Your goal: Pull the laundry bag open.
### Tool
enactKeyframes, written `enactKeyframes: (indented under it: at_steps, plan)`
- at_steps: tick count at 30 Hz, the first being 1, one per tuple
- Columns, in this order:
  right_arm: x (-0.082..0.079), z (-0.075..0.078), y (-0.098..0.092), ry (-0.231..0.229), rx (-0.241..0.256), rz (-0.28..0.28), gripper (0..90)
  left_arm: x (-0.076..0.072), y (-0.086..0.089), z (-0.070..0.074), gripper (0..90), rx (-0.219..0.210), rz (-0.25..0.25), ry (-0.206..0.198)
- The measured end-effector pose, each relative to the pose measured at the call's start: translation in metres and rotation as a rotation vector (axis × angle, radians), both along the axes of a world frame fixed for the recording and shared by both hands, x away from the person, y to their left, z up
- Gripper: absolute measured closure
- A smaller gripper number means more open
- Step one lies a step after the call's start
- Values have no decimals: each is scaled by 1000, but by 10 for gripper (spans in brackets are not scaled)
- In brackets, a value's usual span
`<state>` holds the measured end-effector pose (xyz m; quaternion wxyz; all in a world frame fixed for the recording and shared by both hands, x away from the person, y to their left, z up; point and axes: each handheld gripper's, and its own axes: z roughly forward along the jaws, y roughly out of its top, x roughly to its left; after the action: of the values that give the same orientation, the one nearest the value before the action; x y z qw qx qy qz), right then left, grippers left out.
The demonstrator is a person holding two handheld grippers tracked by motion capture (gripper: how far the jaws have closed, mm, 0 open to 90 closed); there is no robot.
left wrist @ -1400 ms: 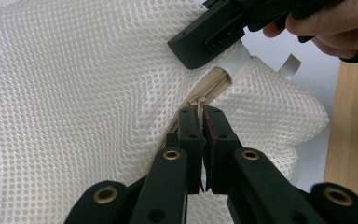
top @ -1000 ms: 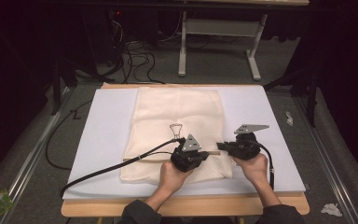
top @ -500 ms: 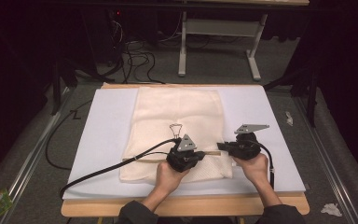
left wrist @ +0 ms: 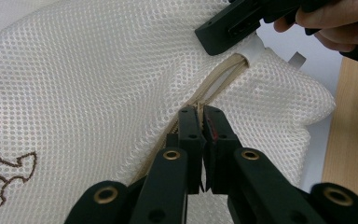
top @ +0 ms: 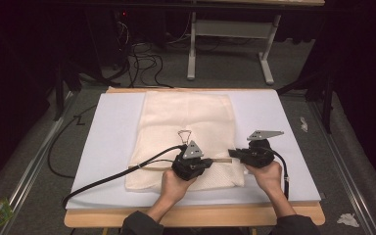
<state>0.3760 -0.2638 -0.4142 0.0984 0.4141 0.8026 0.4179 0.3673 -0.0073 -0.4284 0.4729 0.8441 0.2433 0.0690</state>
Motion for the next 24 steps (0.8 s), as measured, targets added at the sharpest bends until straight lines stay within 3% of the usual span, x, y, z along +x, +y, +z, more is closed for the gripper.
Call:
enactKeyframes:
  at_steps: [18,24]
  plan:
    - [-1,-1,-2,-2,5,-3,883,-3,6,5,873,17,11,-21]
    - [0,-3,-4,-2,6,-7,883,-1,15,4,873,-4,23,-1]
